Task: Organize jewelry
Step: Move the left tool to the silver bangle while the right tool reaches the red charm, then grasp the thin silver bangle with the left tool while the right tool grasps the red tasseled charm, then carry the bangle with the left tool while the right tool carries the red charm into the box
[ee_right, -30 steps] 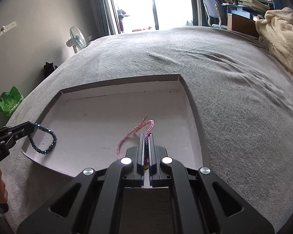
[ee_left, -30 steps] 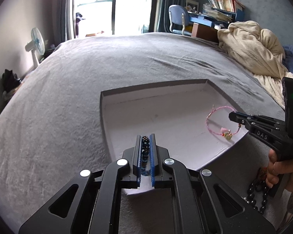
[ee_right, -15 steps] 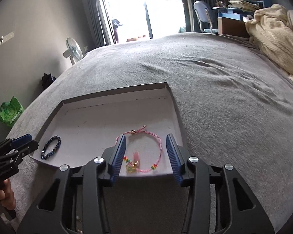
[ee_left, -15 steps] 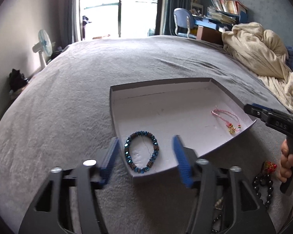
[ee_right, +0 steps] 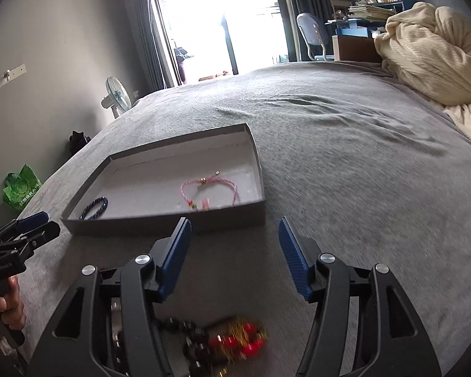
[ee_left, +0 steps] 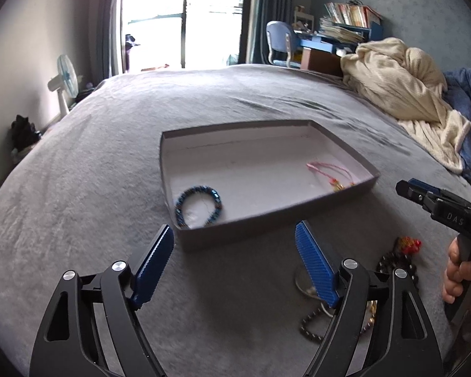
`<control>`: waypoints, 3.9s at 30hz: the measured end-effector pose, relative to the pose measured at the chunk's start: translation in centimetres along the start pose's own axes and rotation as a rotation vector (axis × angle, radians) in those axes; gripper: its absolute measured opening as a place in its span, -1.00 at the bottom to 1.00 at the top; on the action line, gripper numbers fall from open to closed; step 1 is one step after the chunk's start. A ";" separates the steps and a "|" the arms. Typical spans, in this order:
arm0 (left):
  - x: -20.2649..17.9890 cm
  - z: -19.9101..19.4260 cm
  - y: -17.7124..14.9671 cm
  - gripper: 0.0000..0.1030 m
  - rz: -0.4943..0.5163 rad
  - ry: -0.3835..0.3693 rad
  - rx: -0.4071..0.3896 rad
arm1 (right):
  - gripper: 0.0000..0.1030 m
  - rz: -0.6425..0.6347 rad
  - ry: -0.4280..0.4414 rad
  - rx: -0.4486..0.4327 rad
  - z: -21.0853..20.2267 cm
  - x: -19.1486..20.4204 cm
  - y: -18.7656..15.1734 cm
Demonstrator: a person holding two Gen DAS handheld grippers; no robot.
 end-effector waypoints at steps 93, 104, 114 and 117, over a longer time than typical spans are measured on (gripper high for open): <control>-0.7 -1.9 0.0 -0.06 -0.014 -0.134 -0.002 | -0.82 0.127 0.044 -0.098 -6.4 -1.3 2.5; 0.7 0.1 3.9 -0.06 0.003 -0.094 -0.009 | -0.82 0.055 0.075 -0.125 -3.8 0.5 7.1; 2.6 3.1 6.8 -0.06 0.002 -0.057 0.001 | -0.82 -0.006 0.114 -0.118 0.9 2.3 11.6; 3.3 4.5 7.3 -0.06 0.006 -0.049 0.019 | -0.82 -0.018 0.128 -0.103 2.8 2.9 12.5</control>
Point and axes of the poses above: each gripper's, at about its wrist camera, not at the fingertips, and z roughly the way its jaws point, x to its left, y to its top, the point moved 3 cm from there along z, roughly the way its jaws point, and after that the axes turned 10 degrees about -x, right-handed, at the moved point
